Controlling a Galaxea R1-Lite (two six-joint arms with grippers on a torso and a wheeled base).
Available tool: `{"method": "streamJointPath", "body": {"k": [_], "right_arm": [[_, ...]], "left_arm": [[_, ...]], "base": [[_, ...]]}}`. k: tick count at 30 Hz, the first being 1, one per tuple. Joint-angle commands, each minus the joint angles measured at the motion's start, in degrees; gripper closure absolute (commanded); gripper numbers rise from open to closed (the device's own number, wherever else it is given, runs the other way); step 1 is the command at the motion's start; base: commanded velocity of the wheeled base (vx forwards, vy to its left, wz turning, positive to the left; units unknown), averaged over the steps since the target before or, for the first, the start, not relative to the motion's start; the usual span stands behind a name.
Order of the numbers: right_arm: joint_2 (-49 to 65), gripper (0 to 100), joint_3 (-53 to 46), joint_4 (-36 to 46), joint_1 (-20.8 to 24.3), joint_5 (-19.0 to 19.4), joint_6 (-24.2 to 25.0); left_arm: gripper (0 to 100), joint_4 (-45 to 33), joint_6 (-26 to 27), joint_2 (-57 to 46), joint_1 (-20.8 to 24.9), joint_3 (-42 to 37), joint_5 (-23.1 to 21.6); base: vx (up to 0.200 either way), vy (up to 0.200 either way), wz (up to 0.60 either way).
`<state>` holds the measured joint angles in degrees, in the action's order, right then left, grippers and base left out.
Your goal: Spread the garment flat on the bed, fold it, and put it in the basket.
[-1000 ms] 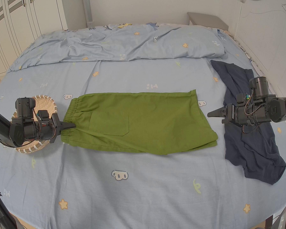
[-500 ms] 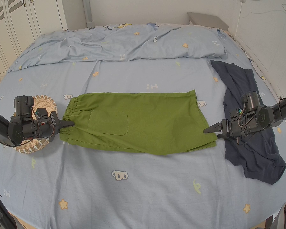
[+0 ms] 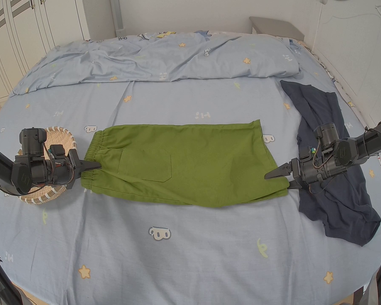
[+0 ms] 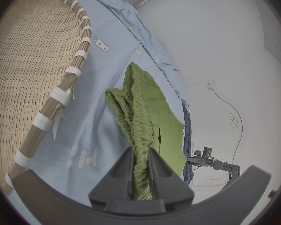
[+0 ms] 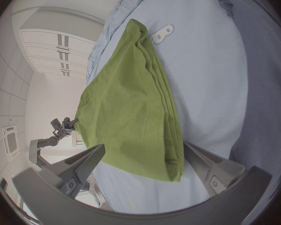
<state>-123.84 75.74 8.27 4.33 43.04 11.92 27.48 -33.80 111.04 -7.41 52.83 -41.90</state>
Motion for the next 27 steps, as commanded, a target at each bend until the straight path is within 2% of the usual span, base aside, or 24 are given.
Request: {"method": "streamJointPath", "body": {"k": [1,4,6,7,9,12,21,23,27], "right_arm": [[-4.39,0,2.83,1.05,-0.02,1.16,0.03],[-4.92,0,3.36,1.75,-0.37,1.78,-0.06],[-4.92,0,3.71,2.02,-1.52,3.71,0.03],[-4.83,100,3.71,2.11,-1.69,4.06,0.03],[-4.65,100,4.24,2.90,-2.75,6.09,0.03],[-4.56,100,4.86,3.95,-3.45,7.05,0.03],[-3.69,100,4.86,4.83,-4.24,7.40,-0.23],[0.36,100,3.01,5.27,-4.15,6.53,-0.67],[9.41,100,-2.97,6.41,-3.27,6.26,-2.43]], "left_arm": [[100,0.03,-0.03,0.05,0.03,-0.01,-0.02],[100,0.03,-0.03,0.14,0.03,-0.01,-0.02],[100,0.03,-0.03,0.31,-0.06,-0.01,-0.02],[100,0.03,-0.03,0.31,0.03,-0.01,-0.02],[100,0.03,-0.03,0.31,-0.06,-0.01,-0.02],[100,0.03,-0.03,0.31,-0.06,-0.01,-0.02],[100,-0.14,-0.03,0.31,-0.23,0.25,-0.11],[100,-0.85,-0.03,-0.04,-0.50,0.34,-0.73],[100,-4.45,0.05,-3.20,-1.73,-0.28,-4.68]], "base": [[0.000,0.000,0.00],[0.000,0.000,0.00],[0.000,0.000,0.00],[0.000,0.000,0.00],[0.000,0.000,0.00],[0.000,0.000,0.00],[0.000,0.000,0.00],[0.000,0.000,0.00],[0.000,0.000,0.00]]}}
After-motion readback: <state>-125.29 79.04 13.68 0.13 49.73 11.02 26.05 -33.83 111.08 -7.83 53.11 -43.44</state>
